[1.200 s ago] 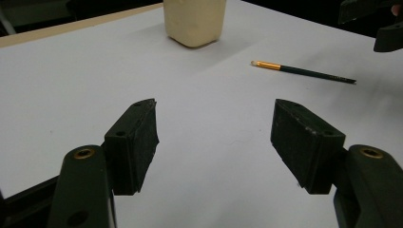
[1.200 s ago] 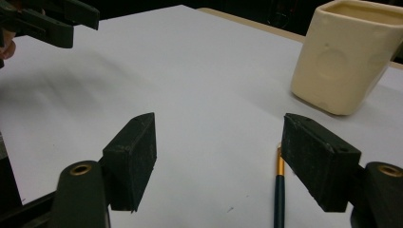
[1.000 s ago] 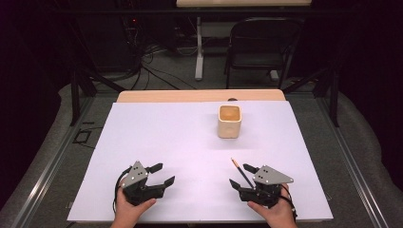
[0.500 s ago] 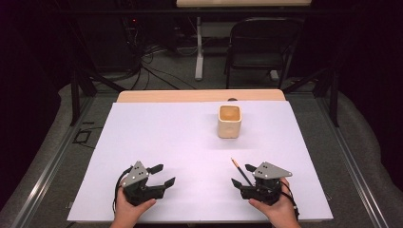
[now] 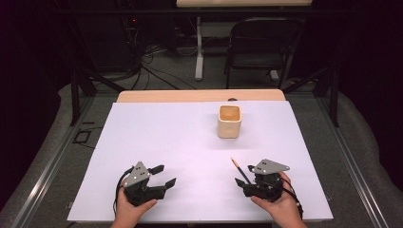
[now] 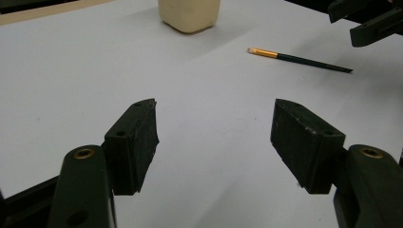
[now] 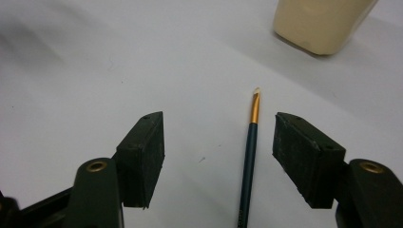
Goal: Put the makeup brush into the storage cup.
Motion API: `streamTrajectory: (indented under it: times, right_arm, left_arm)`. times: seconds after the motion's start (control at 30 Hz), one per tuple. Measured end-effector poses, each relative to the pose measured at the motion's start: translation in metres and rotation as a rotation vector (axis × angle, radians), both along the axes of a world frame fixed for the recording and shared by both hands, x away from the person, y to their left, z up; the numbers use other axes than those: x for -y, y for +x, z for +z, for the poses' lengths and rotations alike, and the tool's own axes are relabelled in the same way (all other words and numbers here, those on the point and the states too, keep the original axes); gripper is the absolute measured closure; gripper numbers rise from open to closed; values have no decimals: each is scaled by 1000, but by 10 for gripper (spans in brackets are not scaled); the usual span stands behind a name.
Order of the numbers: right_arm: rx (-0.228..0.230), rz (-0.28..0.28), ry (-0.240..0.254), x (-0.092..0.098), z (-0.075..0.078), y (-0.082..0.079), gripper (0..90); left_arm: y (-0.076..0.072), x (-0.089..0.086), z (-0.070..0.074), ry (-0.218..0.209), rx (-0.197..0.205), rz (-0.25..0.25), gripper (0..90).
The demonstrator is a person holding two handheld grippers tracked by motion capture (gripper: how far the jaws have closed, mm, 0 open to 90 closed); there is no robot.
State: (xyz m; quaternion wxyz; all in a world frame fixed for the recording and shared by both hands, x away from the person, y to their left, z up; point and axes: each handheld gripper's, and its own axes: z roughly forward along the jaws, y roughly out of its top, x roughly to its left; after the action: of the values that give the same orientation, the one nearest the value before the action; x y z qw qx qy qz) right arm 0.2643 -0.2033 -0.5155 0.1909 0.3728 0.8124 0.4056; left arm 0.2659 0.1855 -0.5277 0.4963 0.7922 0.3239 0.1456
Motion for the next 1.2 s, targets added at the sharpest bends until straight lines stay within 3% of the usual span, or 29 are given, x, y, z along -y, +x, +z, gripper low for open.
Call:
streamTrajectory:
  times: [0.13, 0.47, 0.77, 0.9, 1.2]
  right_arm:
    - [-25, -13, -8, 0, 3, 2, 352]
    - [-138, -30, -51, -4, 4, 10, 378]
    - [-189, -40, -80, -2, 4, 16, 398]
    - [-246, -43, -97, 0, 8, 20, 405]
    - [-285, -50, -166, -1, 13, 29, 404]
  left_arm:
    - [0, 0, 0, 4, -1, 0, 330]
    - [-1, 1, 0, 22, -1, 0, 333]
    - [-1, 2, -1, 25, -13, 2, 336]
    - [0, 2, -2, 27, -19, -3, 338]
    - [0, 2, -3, 30, -25, -8, 338]
